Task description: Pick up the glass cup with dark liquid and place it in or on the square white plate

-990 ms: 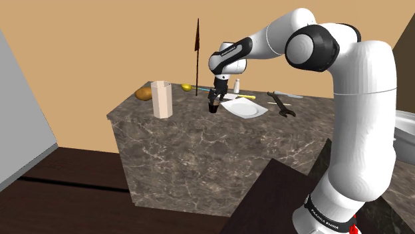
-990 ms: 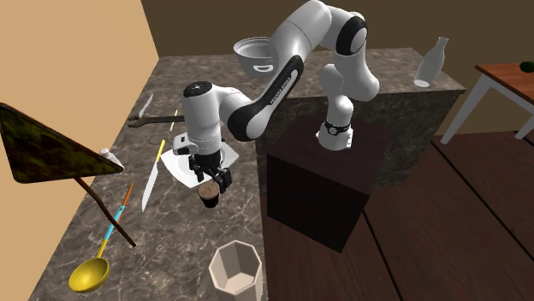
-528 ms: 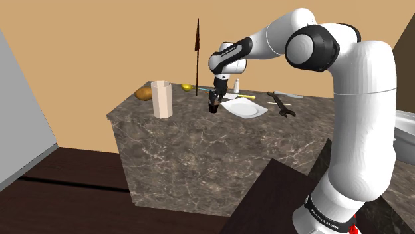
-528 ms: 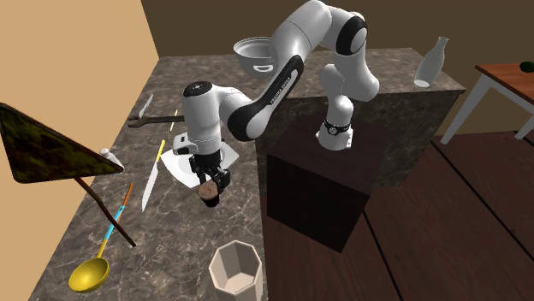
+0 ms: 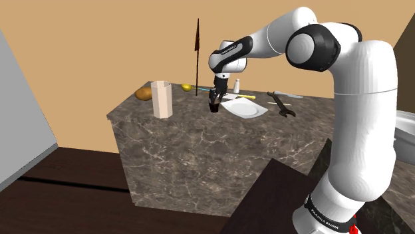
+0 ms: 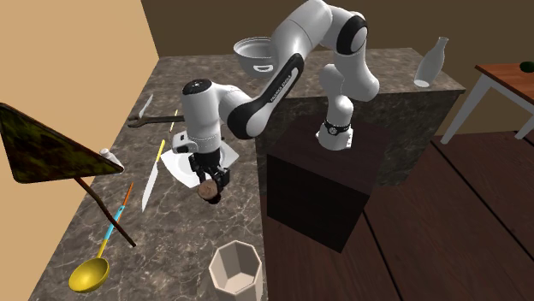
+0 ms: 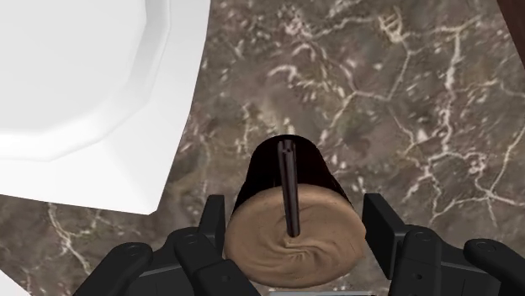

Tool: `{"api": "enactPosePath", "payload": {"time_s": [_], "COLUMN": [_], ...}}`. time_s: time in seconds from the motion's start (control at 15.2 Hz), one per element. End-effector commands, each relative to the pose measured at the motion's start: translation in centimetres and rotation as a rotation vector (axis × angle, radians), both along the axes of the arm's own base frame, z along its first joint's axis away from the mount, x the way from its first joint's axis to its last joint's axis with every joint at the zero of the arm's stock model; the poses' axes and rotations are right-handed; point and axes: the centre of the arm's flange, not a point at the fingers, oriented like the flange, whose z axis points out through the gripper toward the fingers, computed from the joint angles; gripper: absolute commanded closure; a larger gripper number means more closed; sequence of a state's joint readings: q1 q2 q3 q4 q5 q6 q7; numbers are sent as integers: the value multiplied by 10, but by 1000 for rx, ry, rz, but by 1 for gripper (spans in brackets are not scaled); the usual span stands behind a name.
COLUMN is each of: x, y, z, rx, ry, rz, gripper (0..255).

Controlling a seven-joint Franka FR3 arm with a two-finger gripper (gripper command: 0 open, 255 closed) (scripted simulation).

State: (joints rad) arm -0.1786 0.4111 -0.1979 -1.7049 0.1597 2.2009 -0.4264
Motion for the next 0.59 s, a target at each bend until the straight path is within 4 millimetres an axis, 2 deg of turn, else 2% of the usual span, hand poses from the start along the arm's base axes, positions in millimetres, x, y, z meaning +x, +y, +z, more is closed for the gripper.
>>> {"api": "enactPosePath", "payload": {"time_s": [0.0,0.53], "x": [0,0], "y": [0,0], "z": [9,51], "rx": [0,0], "ry": [0,0], "rz": [0,0], "gripper": [255,255]}}
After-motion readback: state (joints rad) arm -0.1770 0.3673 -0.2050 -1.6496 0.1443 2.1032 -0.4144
